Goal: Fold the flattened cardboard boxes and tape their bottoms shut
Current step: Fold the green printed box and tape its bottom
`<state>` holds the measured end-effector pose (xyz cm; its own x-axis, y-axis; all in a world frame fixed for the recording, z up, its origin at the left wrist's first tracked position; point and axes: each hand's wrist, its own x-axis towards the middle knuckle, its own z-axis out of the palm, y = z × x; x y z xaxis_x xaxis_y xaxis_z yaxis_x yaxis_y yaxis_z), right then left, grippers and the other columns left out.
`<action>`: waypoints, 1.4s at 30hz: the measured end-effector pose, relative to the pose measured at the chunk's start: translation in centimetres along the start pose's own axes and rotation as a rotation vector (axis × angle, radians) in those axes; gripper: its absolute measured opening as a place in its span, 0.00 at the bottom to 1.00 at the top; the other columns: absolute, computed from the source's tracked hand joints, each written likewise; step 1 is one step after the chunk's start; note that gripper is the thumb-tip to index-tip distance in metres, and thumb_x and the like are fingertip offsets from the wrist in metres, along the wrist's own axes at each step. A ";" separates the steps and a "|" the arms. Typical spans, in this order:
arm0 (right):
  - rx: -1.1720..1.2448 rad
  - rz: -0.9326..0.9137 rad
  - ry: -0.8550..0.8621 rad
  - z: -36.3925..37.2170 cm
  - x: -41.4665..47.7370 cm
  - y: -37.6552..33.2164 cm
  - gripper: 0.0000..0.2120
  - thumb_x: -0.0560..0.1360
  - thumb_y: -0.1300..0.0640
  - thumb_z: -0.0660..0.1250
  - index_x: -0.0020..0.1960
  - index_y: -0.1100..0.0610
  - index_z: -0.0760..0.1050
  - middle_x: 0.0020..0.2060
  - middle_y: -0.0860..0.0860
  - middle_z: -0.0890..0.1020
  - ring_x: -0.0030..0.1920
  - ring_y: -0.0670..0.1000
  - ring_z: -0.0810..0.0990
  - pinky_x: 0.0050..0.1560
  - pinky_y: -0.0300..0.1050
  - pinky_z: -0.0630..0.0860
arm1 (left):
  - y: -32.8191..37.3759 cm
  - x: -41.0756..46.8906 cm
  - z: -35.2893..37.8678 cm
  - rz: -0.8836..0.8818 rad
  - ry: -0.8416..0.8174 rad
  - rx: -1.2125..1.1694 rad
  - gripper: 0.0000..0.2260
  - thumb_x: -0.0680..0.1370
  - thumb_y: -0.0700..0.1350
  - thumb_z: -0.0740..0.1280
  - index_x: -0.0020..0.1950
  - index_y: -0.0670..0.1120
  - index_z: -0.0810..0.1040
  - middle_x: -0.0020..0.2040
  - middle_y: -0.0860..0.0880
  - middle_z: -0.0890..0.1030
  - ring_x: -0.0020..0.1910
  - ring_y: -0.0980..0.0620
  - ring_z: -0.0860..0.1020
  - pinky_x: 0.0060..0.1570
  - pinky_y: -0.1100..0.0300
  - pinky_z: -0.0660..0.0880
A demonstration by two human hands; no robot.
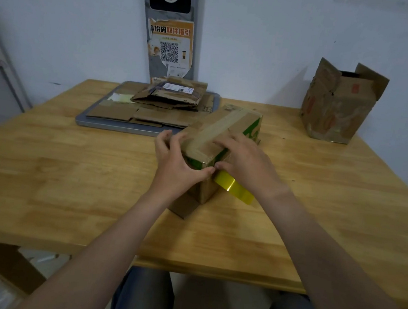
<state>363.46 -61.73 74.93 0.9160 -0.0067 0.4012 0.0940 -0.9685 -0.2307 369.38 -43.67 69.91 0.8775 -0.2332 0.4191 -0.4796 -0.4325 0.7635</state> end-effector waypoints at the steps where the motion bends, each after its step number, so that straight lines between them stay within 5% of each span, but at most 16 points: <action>1: -0.005 -0.026 -0.006 -0.1 0.2 0.1 0.24 0.74 0.49 0.76 0.68 0.43 0.76 0.66 0.46 0.76 0.66 0.52 0.74 0.60 0.50 0.73 | 0.0 -0.1 0.1 -0.044 0.005 0.012 0.49 0.59 0.69 0.76 0.73 0.53 0.61 0.75 0.51 0.50 0.77 0.46 0.53 0.74 0.55 0.62; 6: -0.013 -0.071 -0.007 -0.2 0.6 0.4 0.20 0.73 0.50 0.77 0.64 0.45 0.81 0.62 0.44 0.80 0.64 0.51 0.76 0.57 0.49 0.74 | -0.4 0.0 0.4 -0.177 -0.059 -0.045 0.55 0.60 0.62 0.84 0.78 0.55 0.55 0.75 0.48 0.53 0.74 0.45 0.61 0.66 0.59 0.64; 11: -0.051 -0.088 0.021 -0.8 0.6 0.6 0.20 0.71 0.48 0.78 0.63 0.44 0.80 0.57 0.44 0.80 0.61 0.51 0.77 0.49 0.44 0.70 | 0.7 0.2 0.1 -0.091 -0.004 0.008 0.54 0.59 0.59 0.84 0.76 0.52 0.57 0.71 0.46 0.59 0.71 0.46 0.65 0.66 0.59 0.67; 17: 0.026 -0.088 0.153 -3.4 0.8 0.9 0.30 0.72 0.48 0.76 0.72 0.45 0.70 0.64 0.46 0.76 0.65 0.52 0.72 0.54 0.45 0.71 | 5.8 4.2 -3.5 0.251 -0.064 0.154 0.57 0.57 0.59 0.83 0.78 0.53 0.56 0.72 0.45 0.57 0.72 0.42 0.65 0.72 0.50 0.68; 21: 0.230 -0.066 0.229 -6.0 1.7 0.4 0.41 0.70 0.50 0.79 0.77 0.44 0.62 0.71 0.47 0.71 0.67 0.54 0.74 0.65 0.54 0.75 | 10.1 6.8 -6.2 0.402 -0.074 0.234 0.58 0.54 0.67 0.77 0.78 0.58 0.53 0.73 0.48 0.62 0.72 0.47 0.65 0.67 0.48 0.65; 26: 0.456 -0.049 0.275 -9.6 2.9 -0.3 0.56 0.64 0.46 0.84 0.78 0.34 0.49 0.76 0.45 0.62 0.72 0.53 0.69 0.71 0.59 0.72 | 14.5 9.2 -9.4 0.495 -0.220 0.257 0.54 0.56 0.66 0.79 0.74 0.59 0.53 0.66 0.56 0.65 0.68 0.54 0.67 0.72 0.38 0.63; 31: 0.598 -0.171 0.106 -13.1 4.2 -0.6 0.65 0.58 0.42 0.85 0.78 0.30 0.41 0.79 0.46 0.55 0.79 0.47 0.55 0.77 0.56 0.62 | 18.6 10.8 -11.4 0.527 -0.418 0.308 0.48 0.56 0.60 0.82 0.66 0.60 0.55 0.62 0.54 0.69 0.64 0.47 0.73 0.63 0.43 0.76; 35: 0.601 -0.226 0.111 -13.9 4.6 -0.8 0.66 0.58 0.45 0.86 0.79 0.32 0.43 0.77 0.42 0.55 0.78 0.48 0.56 0.77 0.56 0.65 | 19.3 11.2 -11.9 0.535 -0.525 0.240 0.47 0.60 0.53 0.84 0.68 0.57 0.56 0.65 0.54 0.68 0.66 0.54 0.73 0.63 0.56 0.78; 37: 0.573 -0.211 0.211 -13.8 4.7 -0.8 0.62 0.58 0.43 0.84 0.79 0.33 0.47 0.73 0.42 0.58 0.76 0.49 0.59 0.75 0.56 0.66 | 19.1 11.1 -12.2 0.525 -0.484 0.196 0.48 0.61 0.52 0.85 0.71 0.57 0.58 0.70 0.56 0.68 0.67 0.60 0.71 0.63 0.67 0.74; 40: 0.581 -0.086 0.370 -14.1 5.0 -1.2 0.58 0.57 0.39 0.82 0.77 0.30 0.50 0.69 0.50 0.62 0.72 0.54 0.62 0.73 0.57 0.67 | 19.2 10.8 -12.3 0.539 -0.222 0.231 0.42 0.62 0.55 0.84 0.70 0.56 0.67 0.68 0.55 0.73 0.67 0.54 0.72 0.64 0.52 0.75; 42: 0.580 -0.013 0.433 -14.3 5.4 -1.7 0.55 0.57 0.37 0.80 0.75 0.28 0.52 0.67 0.53 0.63 0.70 0.56 0.62 0.69 0.55 0.68 | 19.6 10.5 -12.1 0.546 -0.009 0.318 0.34 0.64 0.56 0.83 0.65 0.55 0.72 0.63 0.54 0.72 0.64 0.52 0.69 0.62 0.51 0.72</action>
<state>362.71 -63.68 90.15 0.6882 -0.2106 0.6943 0.4055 -0.6818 -0.6088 369.16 -44.08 95.20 0.5075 -0.5004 0.7015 -0.8349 -0.4867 0.2568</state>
